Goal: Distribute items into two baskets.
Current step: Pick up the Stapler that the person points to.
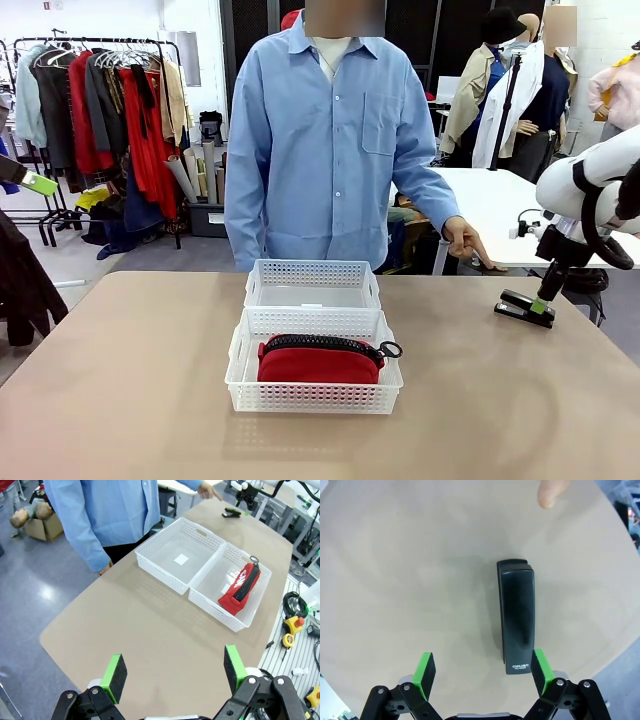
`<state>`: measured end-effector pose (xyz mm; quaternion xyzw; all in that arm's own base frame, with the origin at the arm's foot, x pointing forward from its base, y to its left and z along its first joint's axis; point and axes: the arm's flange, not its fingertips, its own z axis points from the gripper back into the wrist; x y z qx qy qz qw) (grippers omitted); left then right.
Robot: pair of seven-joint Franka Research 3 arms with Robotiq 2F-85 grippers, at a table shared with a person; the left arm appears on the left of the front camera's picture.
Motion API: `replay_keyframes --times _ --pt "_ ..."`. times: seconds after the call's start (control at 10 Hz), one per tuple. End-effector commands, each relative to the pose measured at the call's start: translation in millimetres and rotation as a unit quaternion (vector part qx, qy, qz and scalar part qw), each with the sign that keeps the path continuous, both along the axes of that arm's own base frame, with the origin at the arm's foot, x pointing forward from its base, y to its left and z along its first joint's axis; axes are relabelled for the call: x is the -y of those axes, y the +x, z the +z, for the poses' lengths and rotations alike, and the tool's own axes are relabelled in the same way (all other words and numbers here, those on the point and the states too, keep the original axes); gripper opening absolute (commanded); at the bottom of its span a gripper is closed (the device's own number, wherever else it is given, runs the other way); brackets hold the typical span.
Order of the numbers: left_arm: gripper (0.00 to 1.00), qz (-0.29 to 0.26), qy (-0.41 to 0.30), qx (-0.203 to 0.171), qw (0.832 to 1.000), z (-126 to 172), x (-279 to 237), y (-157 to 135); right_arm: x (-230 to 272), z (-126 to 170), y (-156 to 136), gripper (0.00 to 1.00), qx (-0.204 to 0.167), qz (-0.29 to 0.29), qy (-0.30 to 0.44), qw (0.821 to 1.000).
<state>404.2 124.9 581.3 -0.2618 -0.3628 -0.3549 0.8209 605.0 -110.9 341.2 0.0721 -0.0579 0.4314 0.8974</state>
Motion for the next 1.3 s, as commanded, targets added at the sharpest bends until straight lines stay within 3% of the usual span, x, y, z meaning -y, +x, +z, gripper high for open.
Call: replay_keyframes --times 0.0,1.2 --pt "1.0 -0.004 -0.01 0.006 1.0 0 0 -1 3 -6 3 1.0 0.003 0.013 -0.011 1.0" --pt "1.0 -0.004 -0.01 0.006 1.0 0 0 -1 -1 -21 27 1.0 -0.004 0.027 -0.015 1.0"
